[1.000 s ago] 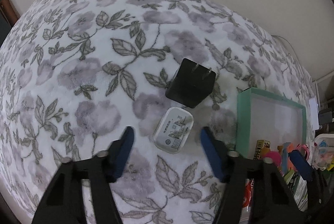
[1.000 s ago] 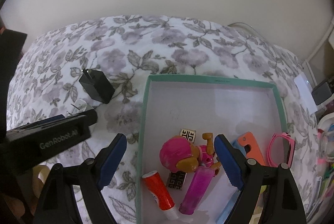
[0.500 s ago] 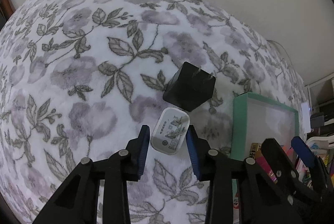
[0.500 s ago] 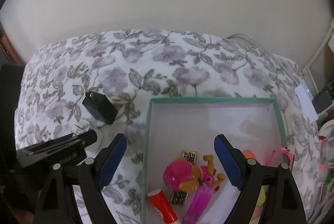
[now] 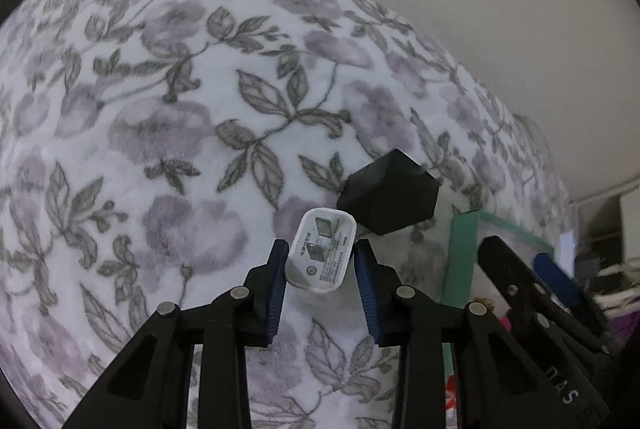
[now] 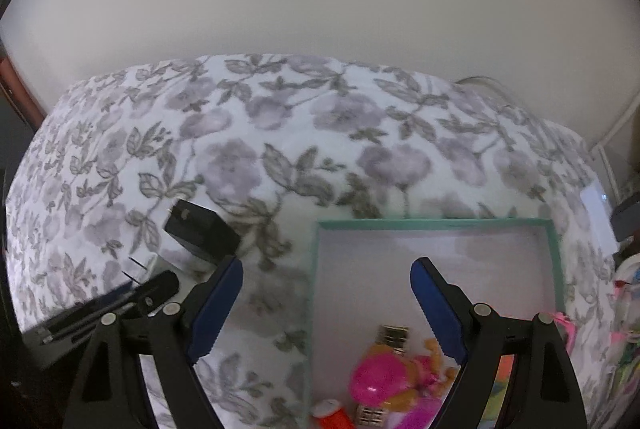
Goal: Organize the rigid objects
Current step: 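Grasp the white plug charger with the left tool while the right tool grasps the black charger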
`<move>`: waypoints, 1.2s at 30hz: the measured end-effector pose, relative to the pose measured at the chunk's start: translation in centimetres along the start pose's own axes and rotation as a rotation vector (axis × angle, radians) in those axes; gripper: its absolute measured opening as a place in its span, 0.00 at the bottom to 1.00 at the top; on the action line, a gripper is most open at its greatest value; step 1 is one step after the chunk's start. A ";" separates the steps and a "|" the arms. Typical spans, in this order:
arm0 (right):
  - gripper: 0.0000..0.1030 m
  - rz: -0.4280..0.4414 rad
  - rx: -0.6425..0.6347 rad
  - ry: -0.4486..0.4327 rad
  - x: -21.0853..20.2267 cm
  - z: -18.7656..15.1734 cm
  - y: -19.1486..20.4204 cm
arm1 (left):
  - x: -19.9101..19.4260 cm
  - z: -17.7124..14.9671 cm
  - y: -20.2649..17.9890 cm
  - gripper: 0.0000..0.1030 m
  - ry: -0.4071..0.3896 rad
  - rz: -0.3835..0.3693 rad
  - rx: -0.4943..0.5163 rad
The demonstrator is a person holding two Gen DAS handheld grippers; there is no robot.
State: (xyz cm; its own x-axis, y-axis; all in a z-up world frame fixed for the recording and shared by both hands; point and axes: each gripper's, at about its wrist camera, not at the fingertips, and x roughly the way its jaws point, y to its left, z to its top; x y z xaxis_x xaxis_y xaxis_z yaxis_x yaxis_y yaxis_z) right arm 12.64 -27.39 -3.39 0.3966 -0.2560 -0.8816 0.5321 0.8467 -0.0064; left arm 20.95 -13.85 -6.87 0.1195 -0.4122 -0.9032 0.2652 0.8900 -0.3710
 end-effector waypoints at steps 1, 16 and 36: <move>0.86 0.008 0.011 0.002 0.1 0.2 0.1 | 0.0 0.1 0.3 0.34 0.002 -0.013 -0.016; 0.85 0.201 0.068 0.039 2.5 2.0 4.4 | -1.2 0.9 5.6 0.32 -0.023 -0.031 -0.231; 0.42 0.167 0.125 0.044 5.1 2.0 6.1 | -1.3 1.2 7.1 0.31 -0.037 -0.016 -0.273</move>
State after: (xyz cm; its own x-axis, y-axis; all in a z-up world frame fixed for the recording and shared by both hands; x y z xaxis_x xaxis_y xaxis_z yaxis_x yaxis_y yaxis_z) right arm 19.41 -24.52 -6.95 0.4555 -0.0946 -0.8852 0.5514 0.8106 0.1971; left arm 23.83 -7.17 -8.05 0.1535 -0.4291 -0.8901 0.0000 0.9008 -0.4343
